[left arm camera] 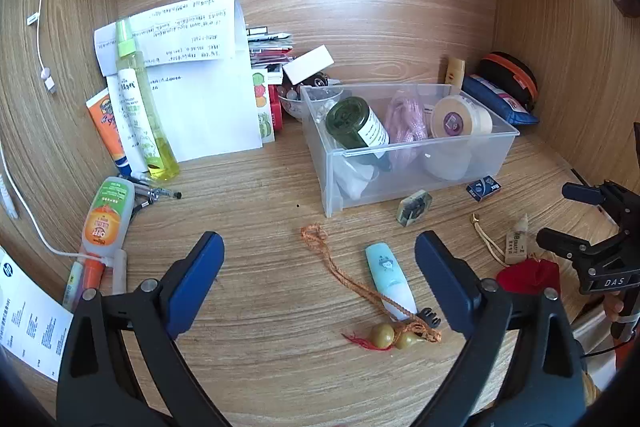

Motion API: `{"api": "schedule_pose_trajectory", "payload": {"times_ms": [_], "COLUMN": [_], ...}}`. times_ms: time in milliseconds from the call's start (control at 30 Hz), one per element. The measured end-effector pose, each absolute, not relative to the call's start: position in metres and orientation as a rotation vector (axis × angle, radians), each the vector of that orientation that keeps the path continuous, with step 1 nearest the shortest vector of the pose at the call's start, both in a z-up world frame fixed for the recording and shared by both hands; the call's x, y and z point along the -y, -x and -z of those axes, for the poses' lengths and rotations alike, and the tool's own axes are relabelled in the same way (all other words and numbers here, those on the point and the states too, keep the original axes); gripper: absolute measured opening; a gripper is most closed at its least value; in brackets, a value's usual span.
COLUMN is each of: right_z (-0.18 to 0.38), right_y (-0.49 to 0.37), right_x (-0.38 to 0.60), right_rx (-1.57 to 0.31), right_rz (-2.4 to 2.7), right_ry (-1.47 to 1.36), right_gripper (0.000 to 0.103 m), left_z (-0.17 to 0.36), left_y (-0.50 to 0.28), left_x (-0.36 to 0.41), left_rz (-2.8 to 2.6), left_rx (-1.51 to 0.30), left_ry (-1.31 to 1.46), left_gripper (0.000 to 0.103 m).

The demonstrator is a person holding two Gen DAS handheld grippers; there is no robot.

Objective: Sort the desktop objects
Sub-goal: 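Move the left gripper to the light blue tube while the right gripper approaches the wooden eraser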

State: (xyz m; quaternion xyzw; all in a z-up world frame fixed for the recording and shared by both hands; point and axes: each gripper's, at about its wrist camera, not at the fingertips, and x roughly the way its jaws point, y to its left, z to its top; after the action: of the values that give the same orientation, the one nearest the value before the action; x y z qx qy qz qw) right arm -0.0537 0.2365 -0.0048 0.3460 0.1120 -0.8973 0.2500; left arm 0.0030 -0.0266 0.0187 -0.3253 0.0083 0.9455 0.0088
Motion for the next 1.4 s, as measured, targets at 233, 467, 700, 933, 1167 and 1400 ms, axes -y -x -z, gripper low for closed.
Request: {"api": "schedule_pose_trajectory", "payload": {"times_ms": [233,467,700,933,1167,1400], "right_z": [0.021,0.027,0.02,0.03,0.032,0.034], "right_y": [0.065,0.077,0.078,0.068,0.062,0.06], "right_x": [-0.239,-0.244,-0.245,-0.232,-0.222,-0.213], "right_rx": [-0.285,-0.208,-0.143,-0.19,-0.249,-0.283], "right_rz": [2.442,2.411,2.355,2.278,2.257,2.209], "right_ry": [-1.009,-1.033,-1.017,-1.018,-0.991,-1.004], "right_gripper": [0.098,0.096,0.082,0.066,0.065,0.052], "left_z": [0.005,0.015,0.019,0.033,0.041,0.043], "left_y": [0.006,0.019,0.036,0.042,0.044,0.041], "left_x": [0.009,-0.024,-0.028,-0.017,-0.021,-0.018], "left_rz": [-2.853,-2.728,-2.68,-2.629,-2.599,-2.595], "left_rx": [-0.099,-0.141,-0.123,-0.074,-0.104,-0.119], "left_ry": [1.1,1.044,1.09,1.195,1.267,1.291], "left_gripper": [0.099,0.094,0.06,0.046,0.046,0.046]}}
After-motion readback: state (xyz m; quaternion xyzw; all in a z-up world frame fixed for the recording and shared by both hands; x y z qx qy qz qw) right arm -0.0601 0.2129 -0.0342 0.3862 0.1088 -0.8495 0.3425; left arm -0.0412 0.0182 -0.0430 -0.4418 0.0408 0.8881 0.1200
